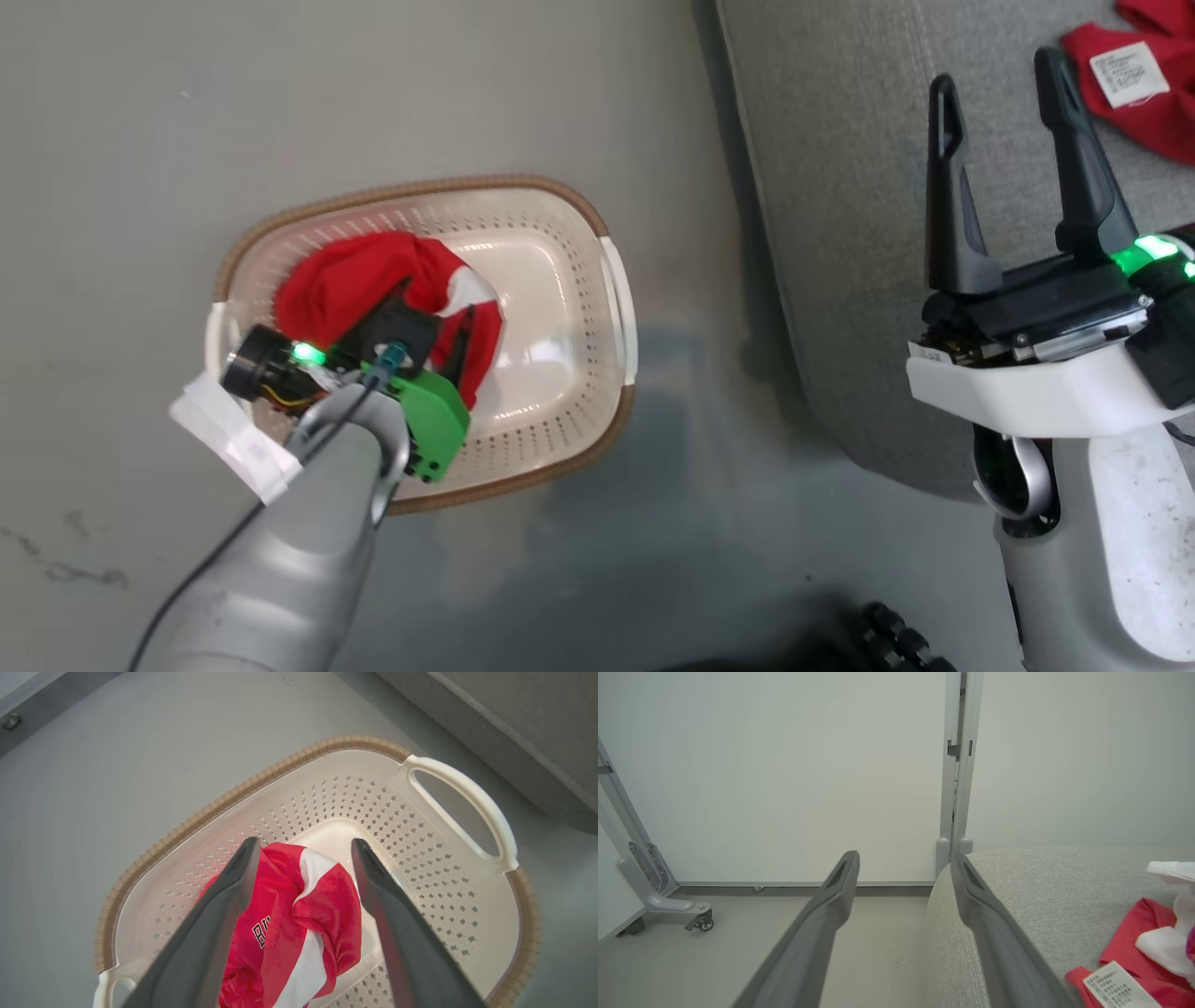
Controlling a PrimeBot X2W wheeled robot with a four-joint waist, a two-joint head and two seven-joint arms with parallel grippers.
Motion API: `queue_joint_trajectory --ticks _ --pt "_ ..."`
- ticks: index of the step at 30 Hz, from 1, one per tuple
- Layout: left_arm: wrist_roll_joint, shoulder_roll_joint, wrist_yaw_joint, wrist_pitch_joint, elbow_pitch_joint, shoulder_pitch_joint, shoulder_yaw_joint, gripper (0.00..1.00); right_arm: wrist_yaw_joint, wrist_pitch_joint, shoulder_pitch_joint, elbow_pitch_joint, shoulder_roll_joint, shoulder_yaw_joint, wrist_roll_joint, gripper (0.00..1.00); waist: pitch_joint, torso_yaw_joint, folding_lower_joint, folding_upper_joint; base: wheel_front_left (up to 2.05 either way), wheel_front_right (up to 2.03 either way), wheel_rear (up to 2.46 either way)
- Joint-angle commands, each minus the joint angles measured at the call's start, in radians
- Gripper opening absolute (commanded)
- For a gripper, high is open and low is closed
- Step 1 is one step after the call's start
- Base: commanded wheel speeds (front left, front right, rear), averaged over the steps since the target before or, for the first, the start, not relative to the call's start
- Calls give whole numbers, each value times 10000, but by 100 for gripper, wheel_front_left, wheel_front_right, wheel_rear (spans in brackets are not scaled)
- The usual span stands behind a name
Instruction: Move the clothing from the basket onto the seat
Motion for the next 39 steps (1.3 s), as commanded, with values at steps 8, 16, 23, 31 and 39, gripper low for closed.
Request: queue_joint_trajectory --ticks 8,16,23,31,39 --pt "-110 315 57 259 1838 -1878 102 100 -14 -28 -743 -767 251 174 82 100 2609 -1533 -1 0 0 0 0" --pt "-2 952 465 1074 2507 -2652 -26 100 -14 -28 -1140 -1067 302 783 7 100 3406 -2141 -1 0 0 0 0" --pt "-110 1226 571 1275 2630 -2846 -67 100 -14 -26 -1226 -1438 309 877 397 100 3839 -2312 -1 0 0 0 0" --pt "-110 1348 773 1370 2668 -3043 -257 100 -14 -26 -1422 -1675 309 1095 489 100 4181 -2303 -1 0 0 0 0" --pt "-69 1296 694 864 2683 -2998 -515 0 -14 -26 -1435 -1727 308 905 304 100 4143 -2074 -1 0 0 0 0"
